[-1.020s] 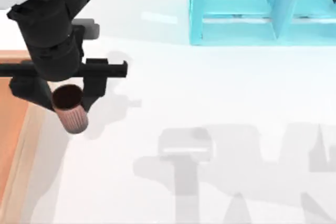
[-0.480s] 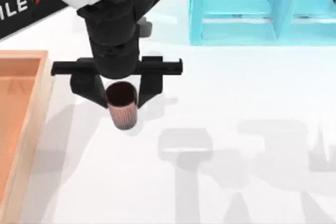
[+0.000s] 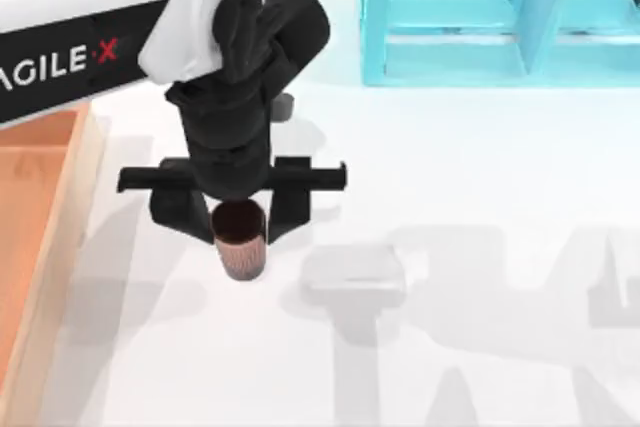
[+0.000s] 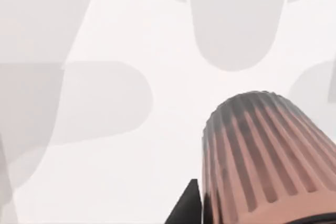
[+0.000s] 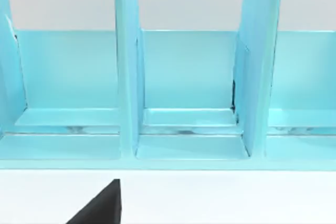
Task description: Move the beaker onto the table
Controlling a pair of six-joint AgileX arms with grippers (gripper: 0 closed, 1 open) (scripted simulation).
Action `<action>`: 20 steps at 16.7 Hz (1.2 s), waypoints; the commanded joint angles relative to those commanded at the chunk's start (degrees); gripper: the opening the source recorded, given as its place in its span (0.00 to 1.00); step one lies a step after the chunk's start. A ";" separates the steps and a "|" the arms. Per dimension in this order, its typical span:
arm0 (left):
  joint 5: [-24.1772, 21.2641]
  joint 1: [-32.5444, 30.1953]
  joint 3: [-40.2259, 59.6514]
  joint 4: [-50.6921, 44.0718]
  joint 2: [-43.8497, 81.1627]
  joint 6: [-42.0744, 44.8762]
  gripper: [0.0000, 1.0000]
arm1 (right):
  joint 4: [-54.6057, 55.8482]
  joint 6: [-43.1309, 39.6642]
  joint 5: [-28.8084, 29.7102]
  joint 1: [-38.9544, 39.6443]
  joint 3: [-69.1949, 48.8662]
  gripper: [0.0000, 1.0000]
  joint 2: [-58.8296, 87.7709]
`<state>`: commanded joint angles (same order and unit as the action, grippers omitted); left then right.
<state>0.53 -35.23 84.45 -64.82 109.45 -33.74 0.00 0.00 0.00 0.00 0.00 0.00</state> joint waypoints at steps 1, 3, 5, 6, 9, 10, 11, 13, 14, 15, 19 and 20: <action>0.01 -0.01 -0.92 0.95 0.18 -0.03 0.00 | 0.00 0.00 0.00 0.00 0.00 1.00 0.00; 0.01 -0.02 -1.24 1.30 0.29 -0.05 0.00 | 0.00 0.00 0.00 0.00 0.00 1.00 0.00; 0.01 -0.02 -1.24 1.30 0.29 -0.05 0.00 | 0.00 0.00 0.00 0.00 0.00 1.00 0.00; 0.01 -0.02 -1.24 1.30 0.29 -0.05 0.08 | 0.00 0.00 0.00 0.00 0.00 1.00 0.00; 0.01 -0.02 -1.24 1.30 0.29 -0.05 0.30 | 0.00 0.00 0.00 0.00 0.00 1.00 0.00; 0.01 -0.02 -1.24 1.30 0.29 -0.05 0.38 | 0.00 0.00 0.00 0.00 0.00 1.00 0.00; 0.01 -0.02 -1.24 1.30 0.29 -0.05 0.45 | 0.00 0.00 0.00 0.00 0.00 1.00 0.00; 0.01 -0.02 -1.24 1.30 0.29 -0.05 0.60 | 0.00 0.00 0.00 0.00 0.00 1.00 0.00; 0.01 -0.02 -1.24 1.30 0.29 -0.05 0.68 | 0.00 0.00 0.00 0.00 0.00 1.00 0.00; 0.01 -0.02 -1.24 1.30 0.29 -0.05 0.75 | 0.00 0.00 0.00 0.00 0.00 1.00 0.00; 0.01 -0.02 -1.24 1.30 0.29 -0.05 1.00 | 0.00 0.00 0.00 0.00 0.00 1.00 0.00; 0.01 -0.02 -1.24 1.30 0.29 -0.05 1.00 | 0.00 0.00 0.00 0.00 0.00 1.00 0.00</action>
<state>0.54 -35.25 83.21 -63.52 109.74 -33.79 0.00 0.00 0.00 0.00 0.00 0.00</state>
